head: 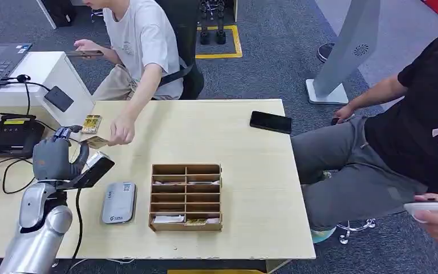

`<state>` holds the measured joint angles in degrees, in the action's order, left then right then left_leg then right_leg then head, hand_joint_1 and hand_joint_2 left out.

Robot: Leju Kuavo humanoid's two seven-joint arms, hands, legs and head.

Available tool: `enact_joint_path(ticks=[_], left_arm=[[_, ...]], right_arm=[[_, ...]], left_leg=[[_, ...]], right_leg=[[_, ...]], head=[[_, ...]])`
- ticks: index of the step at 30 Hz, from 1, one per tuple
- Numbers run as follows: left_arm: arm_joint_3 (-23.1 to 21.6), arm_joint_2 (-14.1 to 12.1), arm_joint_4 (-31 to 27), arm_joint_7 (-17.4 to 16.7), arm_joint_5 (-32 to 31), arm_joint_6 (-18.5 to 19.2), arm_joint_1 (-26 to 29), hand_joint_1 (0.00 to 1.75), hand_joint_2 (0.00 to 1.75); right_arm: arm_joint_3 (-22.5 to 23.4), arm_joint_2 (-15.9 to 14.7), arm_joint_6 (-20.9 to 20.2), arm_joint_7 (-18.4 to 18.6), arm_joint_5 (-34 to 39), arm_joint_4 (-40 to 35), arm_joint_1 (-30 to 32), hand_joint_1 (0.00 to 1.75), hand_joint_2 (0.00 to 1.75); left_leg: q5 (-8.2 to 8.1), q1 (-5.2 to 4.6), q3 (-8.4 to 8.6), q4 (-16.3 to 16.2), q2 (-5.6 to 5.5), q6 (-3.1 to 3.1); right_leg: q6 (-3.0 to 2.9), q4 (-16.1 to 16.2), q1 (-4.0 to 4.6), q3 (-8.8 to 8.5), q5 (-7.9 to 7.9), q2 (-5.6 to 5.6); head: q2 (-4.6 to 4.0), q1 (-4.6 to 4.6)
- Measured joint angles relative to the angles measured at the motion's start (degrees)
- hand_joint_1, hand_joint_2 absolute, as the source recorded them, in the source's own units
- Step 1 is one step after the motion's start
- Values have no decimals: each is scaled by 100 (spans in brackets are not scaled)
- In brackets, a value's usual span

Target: Pass the card to the sensor for recognition and then transmit it.

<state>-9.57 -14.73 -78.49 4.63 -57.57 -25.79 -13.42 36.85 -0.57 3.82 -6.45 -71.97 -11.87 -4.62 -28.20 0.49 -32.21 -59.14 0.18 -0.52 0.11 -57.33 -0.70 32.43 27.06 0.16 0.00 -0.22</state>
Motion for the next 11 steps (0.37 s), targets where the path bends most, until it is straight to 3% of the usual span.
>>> enact_joint_path(ticks=[5,11], left_arm=[[132,-7,-11,77,158,-125,194,0,175],[617,-11,-184,215,475,-448,678,0,175]], right_arm=[[24,0,0,-2,4,0,6,0,175],[122,0,50,-48,81,0,54,0,175]], left_leg=[[0,0,-1,0,0,0],[0,0,-4,1,-3,0]], right_leg=[[0,0,0,-2,0,0],[2,0,0,0,2,-3]], head=[[0,0],[0,0]])
